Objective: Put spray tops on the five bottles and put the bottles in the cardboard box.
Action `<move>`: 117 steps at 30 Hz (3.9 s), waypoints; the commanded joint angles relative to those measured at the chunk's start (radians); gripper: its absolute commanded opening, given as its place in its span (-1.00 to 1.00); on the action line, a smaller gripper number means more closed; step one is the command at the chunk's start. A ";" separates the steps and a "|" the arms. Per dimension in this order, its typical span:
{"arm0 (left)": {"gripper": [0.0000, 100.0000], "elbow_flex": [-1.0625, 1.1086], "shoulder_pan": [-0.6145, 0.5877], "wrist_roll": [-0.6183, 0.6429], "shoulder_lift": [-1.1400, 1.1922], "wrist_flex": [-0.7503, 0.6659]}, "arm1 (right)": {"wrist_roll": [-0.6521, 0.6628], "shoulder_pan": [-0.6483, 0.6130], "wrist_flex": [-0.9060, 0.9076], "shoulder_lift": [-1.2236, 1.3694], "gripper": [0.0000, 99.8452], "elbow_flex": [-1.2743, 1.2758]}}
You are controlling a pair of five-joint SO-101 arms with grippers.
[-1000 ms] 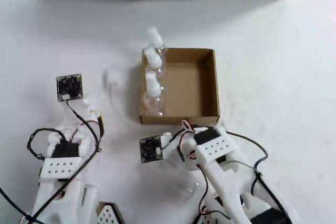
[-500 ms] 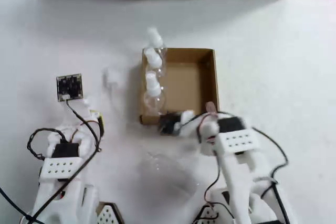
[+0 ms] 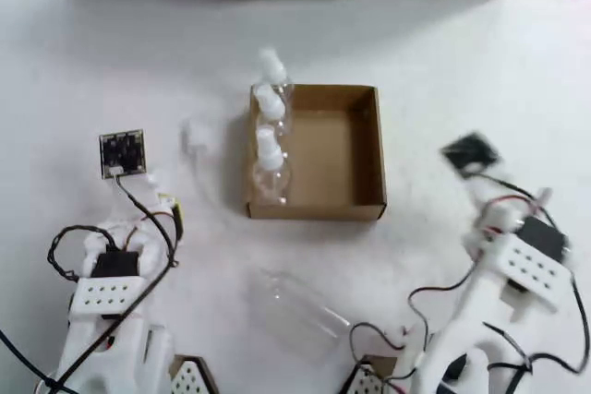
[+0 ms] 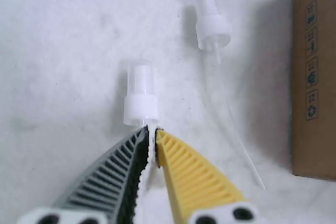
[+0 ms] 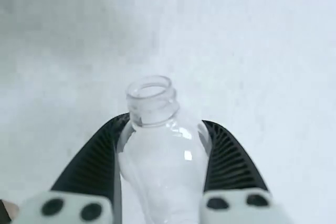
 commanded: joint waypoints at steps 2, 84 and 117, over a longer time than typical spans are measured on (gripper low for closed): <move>-0.96 -0.008 -0.005 -0.006 -0.024 -0.031 | -0.051 0.174 -0.013 0.041 -0.95 -0.064; -0.96 -0.006 -0.012 -0.006 -0.024 -0.029 | 0.431 0.211 -0.105 0.831 -0.80 -0.549; -0.96 -0.545 0.045 0.068 -0.022 0.445 | -0.051 0.249 0.285 0.407 -0.97 -0.506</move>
